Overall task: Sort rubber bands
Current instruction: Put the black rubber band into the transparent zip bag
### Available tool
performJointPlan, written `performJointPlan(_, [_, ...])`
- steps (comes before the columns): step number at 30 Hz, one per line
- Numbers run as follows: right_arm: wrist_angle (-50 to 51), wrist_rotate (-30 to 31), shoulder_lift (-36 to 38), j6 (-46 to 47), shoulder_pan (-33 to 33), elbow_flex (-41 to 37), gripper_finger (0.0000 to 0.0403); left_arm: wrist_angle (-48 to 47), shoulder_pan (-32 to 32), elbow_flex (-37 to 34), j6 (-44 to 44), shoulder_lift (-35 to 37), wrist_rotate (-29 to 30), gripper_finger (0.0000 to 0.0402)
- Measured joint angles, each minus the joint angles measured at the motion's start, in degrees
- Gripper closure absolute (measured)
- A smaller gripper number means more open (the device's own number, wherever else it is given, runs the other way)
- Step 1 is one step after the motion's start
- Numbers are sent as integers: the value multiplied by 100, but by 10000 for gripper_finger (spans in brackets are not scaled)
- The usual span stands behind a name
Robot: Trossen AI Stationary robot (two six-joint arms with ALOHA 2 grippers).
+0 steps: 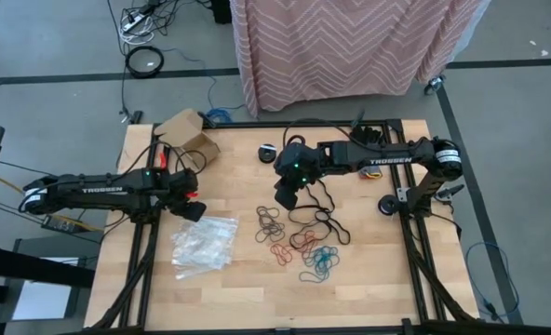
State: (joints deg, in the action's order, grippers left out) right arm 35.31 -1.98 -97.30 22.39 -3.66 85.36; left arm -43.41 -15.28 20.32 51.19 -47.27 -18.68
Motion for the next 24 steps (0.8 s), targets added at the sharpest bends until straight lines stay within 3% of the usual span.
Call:
performJointPlan(5, [-168, -282, 1, -28, 2, -1, 403, 491, 5, 81, 14, 82, -153, 246])
performJointPlan(8, [-481, -835, -35, -347, 105, 0, 403, 1689, 83, 664, -108, 470, -107, 250])
performJointPlan(12, [-905, -952, -469, -249, 159, -9, 403, 2069, 233, 1699, -819, 1102, 945, 266])
performJointPlan(14, [-1400, -1193, -759, -55, 124, -6, 403, 2236, 274, 2165, -1333, 1403, 1172, 273])
performJointPlan(18, [-2151, -1866, -1430, 442, 91, -4, 403, 2455, 300, 2766, -1847, 1703, 1201, 283])
performJointPlan(24, [-2868, -2587, -2180, 1241, 92, 11, 403, 2974, 303, 2879, -1944, 1664, 1000, 287])
